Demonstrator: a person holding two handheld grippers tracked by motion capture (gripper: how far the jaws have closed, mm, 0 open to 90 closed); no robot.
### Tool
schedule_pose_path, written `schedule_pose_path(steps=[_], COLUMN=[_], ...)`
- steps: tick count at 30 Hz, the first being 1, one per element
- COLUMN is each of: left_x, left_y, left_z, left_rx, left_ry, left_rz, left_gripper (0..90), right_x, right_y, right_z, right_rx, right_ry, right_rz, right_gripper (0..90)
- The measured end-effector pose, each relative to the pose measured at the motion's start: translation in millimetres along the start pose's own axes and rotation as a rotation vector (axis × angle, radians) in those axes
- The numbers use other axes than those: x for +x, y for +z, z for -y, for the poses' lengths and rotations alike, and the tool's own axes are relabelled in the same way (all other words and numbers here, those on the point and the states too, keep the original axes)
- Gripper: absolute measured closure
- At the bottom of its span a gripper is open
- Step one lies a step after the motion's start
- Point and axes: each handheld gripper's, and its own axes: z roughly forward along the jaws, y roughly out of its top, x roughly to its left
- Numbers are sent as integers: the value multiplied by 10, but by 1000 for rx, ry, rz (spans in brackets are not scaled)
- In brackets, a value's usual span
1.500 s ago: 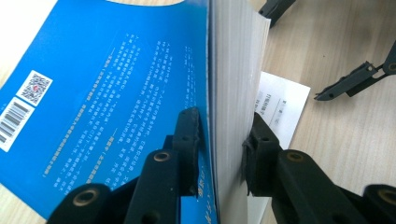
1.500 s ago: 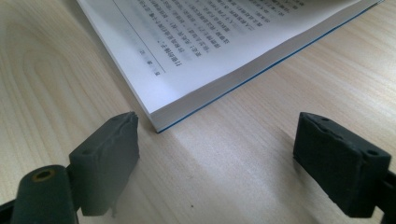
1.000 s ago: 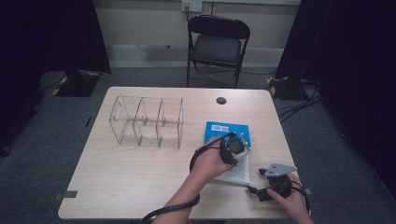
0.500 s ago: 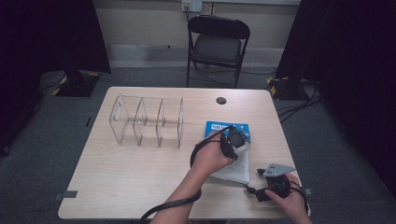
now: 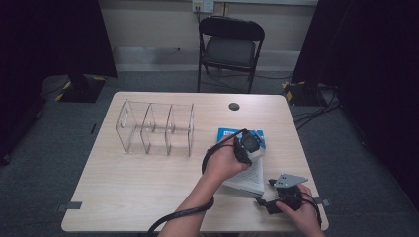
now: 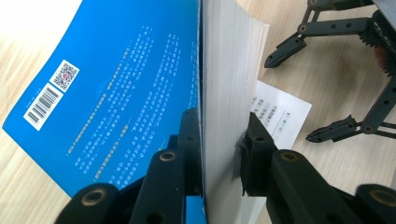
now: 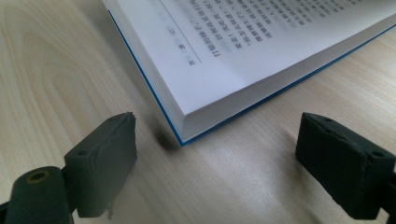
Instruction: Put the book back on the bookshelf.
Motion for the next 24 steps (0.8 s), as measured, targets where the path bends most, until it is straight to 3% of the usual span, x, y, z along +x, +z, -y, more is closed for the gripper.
schedule_pose_path(steps=[14,24], left_x=[30,40], left_y=[-59,-146], left_z=[-41,-74], left_rx=[23,27], left_ry=[14,-14], left_rz=[-10,-22], left_gripper=[745,746], right_x=[87,109], right_y=[94,99], right_z=[-83,-90], right_rx=[2,3], right_ry=[9,27], right_rz=[16,32], right_gripper=[110,108])
